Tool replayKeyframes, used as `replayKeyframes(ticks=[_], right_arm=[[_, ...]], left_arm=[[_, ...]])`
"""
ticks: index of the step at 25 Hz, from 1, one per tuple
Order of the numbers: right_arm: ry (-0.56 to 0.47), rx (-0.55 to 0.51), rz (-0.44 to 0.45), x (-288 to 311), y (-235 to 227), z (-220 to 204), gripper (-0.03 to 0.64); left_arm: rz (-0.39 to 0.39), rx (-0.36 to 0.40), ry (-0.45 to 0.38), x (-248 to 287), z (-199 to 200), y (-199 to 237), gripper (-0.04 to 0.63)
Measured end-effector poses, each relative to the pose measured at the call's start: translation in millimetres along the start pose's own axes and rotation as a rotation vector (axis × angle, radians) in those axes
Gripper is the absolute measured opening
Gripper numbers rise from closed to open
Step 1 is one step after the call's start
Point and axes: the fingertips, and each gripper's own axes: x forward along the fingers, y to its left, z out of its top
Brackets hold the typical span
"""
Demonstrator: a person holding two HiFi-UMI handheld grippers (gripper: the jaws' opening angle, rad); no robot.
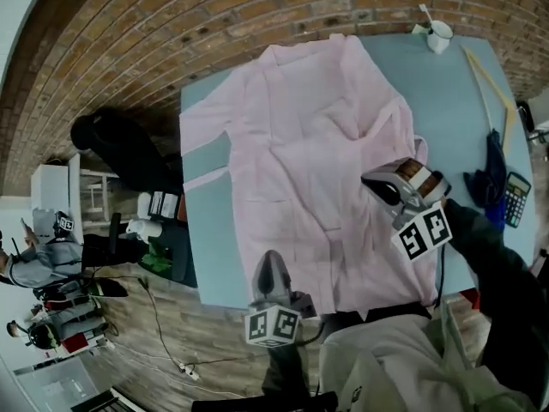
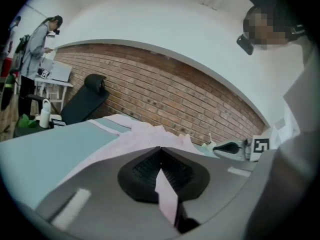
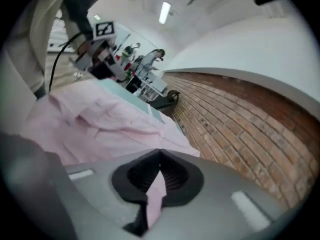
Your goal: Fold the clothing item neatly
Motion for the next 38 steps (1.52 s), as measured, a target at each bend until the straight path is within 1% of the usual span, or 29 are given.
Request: replayKeyframes(ticks=[2, 4, 6, 8, 11, 13, 14, 17, 20, 21, 22, 24, 25, 26, 27, 30, 32, 34, 36, 38], right_arm=[[-0.063, 0.212, 0.03, 1, 10, 33, 0.0], [-0.117, 0.355, 0.036, 9, 24, 66, 0.0], [-0.08, 0.448, 0.027, 25, 43, 86, 0.0], [-0.033, 0.541, 0.03, 48, 65, 95, 0.0], [0.047, 0.711, 0.053, 81, 100, 92, 0.0], [0.102, 0.809, 0.059, 102, 116, 86, 0.0], [0.126, 0.835, 0.057, 111, 122, 83, 0.0], [0.193, 0.83, 0.038, 132, 130, 79, 0.0], [0.25, 0.831, 0.026, 149, 135, 68, 0.0], [0.269, 0.844, 0.024, 153, 137, 63, 0.0], [0.285, 0.857, 0.02, 156, 138, 59, 0.0], [0.303, 0.872, -0.004, 160, 136, 53, 0.001], [0.306, 0.875, -0.017, 161, 133, 51, 0.0], [0.309, 0.877, -0.026, 162, 131, 50, 0.0], [0.312, 0.878, -0.03, 163, 130, 50, 0.0], [0.327, 0.872, -0.023, 163, 130, 50, 0.0], [0.339, 0.876, -0.022, 162, 128, 51, 0.0], [0.346, 0.887, -0.025, 162, 127, 52, 0.001], [0.355, 0.891, -0.031, 161, 127, 53, 0.0], [0.361, 0.89, -0.035, 160, 127, 53, 0.0]], left_arm=[[0.057, 0.0, -0.009, 2, 13, 45, 0.008], [0.081, -0.002, 0.005, 8, 25, 80, 0.008], [0.072, -0.005, 0.036, 17, 36, 111, 0.008], [0.049, -0.001, 0.074, 32, 49, 141, 0.008], [0.002, 0.005, 0.124, 56, 76, 192, 0.008], [0.001, 0.02, 0.138, 70, 98, 229, 0.008], [0.011, 0.024, 0.14, 78, 108, 246, 0.008], [0.045, 0.026, 0.138, 104, 124, 281, 0.008], [0.054, 0.049, 0.141, 144, 125, 295, 0.017], [0.048, 0.053, 0.146, 161, 125, 300, 0.05], [0.037, 0.042, 0.153, 179, 125, 307, 0.105], [0.003, -0.032, 0.173, 216, 126, 325, 0.164], [-0.012, -0.074, 0.187, 234, 125, 335, 0.203], [-0.02, -0.096, 0.206, 250, 125, 344, 0.252], [-0.017, -0.088, 0.229, 263, 123, 352, 0.277], [0.012, 0.025, 0.294, 295, 118, 365, 0.285], [0.023, 0.072, 0.311, 312, 118, 368, 0.285], [0.021, 0.093, 0.33, 326, 115, 368, 0.282], [-0.004, 0.104, 0.363, 337, 106, 364, 0.276], [-0.034, 0.102, 0.378, 345, 100, 358, 0.267]])
